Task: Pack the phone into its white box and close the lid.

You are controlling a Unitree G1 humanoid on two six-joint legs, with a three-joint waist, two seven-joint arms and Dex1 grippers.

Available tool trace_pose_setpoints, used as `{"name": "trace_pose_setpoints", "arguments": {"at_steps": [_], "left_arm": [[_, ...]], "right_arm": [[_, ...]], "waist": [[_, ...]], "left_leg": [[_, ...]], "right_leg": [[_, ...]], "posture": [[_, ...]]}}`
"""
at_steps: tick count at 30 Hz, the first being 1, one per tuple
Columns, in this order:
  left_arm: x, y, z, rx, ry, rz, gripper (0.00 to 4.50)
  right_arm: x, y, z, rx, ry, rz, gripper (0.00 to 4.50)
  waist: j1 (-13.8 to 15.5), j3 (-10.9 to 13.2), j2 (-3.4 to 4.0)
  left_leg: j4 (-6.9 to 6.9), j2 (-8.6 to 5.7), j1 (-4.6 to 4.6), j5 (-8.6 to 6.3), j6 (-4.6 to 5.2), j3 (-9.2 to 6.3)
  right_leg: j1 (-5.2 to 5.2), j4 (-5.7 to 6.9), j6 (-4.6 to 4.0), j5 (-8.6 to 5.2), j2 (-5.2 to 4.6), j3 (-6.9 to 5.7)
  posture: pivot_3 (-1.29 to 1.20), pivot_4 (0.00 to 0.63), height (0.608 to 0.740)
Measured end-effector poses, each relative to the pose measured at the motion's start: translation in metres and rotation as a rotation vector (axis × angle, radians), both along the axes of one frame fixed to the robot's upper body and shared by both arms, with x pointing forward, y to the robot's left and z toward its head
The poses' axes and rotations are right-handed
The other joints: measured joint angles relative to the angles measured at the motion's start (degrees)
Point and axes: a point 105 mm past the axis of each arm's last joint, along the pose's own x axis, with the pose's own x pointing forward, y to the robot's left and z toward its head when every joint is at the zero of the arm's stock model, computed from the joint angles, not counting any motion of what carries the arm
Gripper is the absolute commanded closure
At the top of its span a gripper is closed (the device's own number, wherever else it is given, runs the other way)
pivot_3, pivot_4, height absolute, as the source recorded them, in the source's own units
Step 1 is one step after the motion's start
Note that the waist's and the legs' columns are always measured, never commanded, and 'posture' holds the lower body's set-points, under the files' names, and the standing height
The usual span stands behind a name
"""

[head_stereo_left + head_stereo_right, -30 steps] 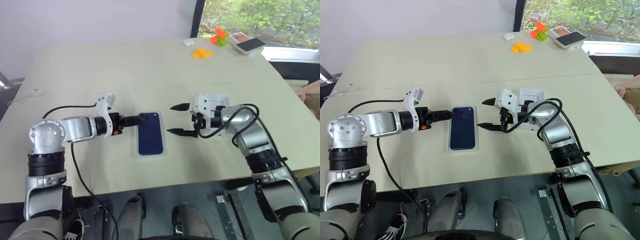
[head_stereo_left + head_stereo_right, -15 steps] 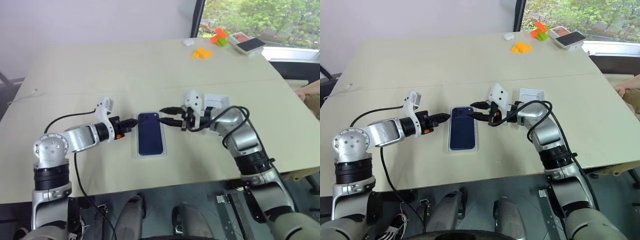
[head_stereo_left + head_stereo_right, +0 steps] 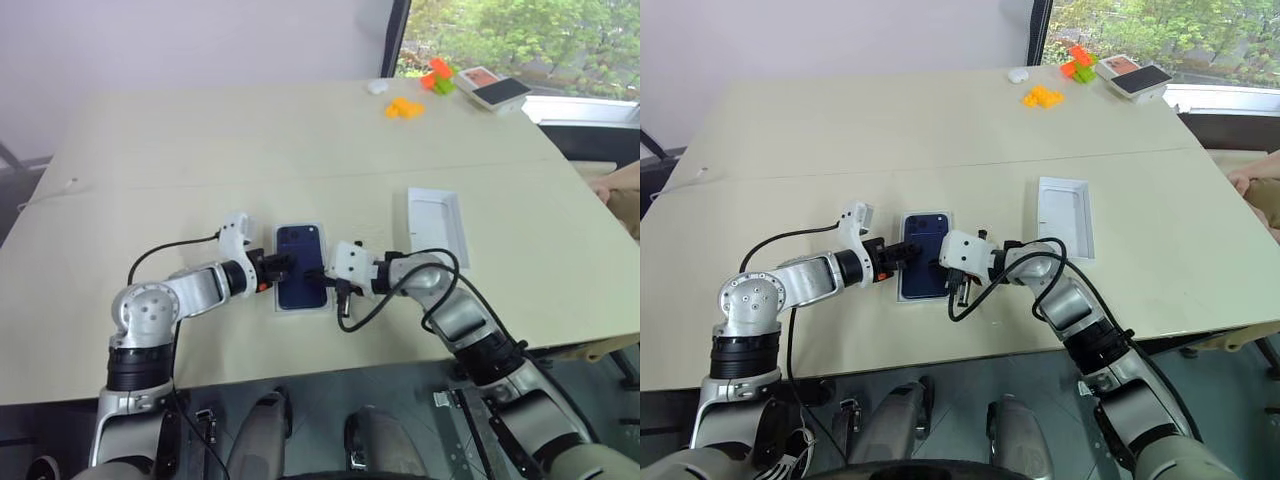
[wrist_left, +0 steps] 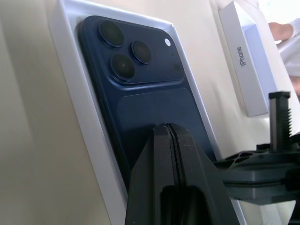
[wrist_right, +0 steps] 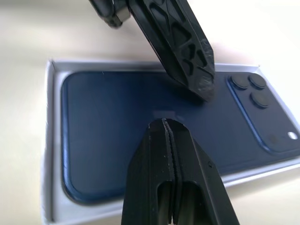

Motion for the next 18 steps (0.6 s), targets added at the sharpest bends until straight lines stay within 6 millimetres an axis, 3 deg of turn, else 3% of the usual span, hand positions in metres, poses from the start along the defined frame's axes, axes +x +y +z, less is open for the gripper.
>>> {"name": "trace_pose_setpoints", "arguments": {"at_steps": [4,9,15,18], "left_arm": [[0.000,0.004,-0.002,0.049,-0.012,-0.003,4.50],[0.004,0.011,0.002,0.047,-0.044,0.033,4.50],[0.004,0.045,0.020,0.060,-0.096,0.087,4.50],[0.000,0.061,0.015,0.090,-0.081,0.115,4.50]], "right_arm": [[0.001,-0.003,-0.003,-0.014,0.000,-0.003,4.46],[0.005,-0.005,0.002,0.050,0.070,-0.036,4.46],[0.024,-0.020,0.038,0.160,0.058,-0.103,4.46],[0.029,-0.030,0.043,0.152,0.043,-0.125,4.46]], "waist": [[0.0,0.0,0.01],[-0.2,0.0,0.01],[-0.1,0.1,0.02],[-0.1,0.1,0.02]], "left_leg": [[-0.12,0.00,0.71,-0.12,-0.07,0.01],[-0.10,0.04,0.64,-0.11,-0.09,0.00],[-0.16,0.03,0.46,-0.14,0.08,0.04],[-0.25,0.03,0.45,-0.19,0.14,0.10]], "right_leg": [[0.67,-0.13,-0.02,-0.02,-0.02,0.00],[0.58,-0.13,-0.05,-0.01,-0.03,0.01],[0.40,-0.16,-0.04,-0.01,-0.05,0.01],[0.41,-0.28,-0.04,-0.02,-0.07,0.01]], "posture": [[0.00,0.150,0.740],[0.00,0.150,0.740],[0.00,0.150,0.740],[0.00,0.150,0.740]]}}
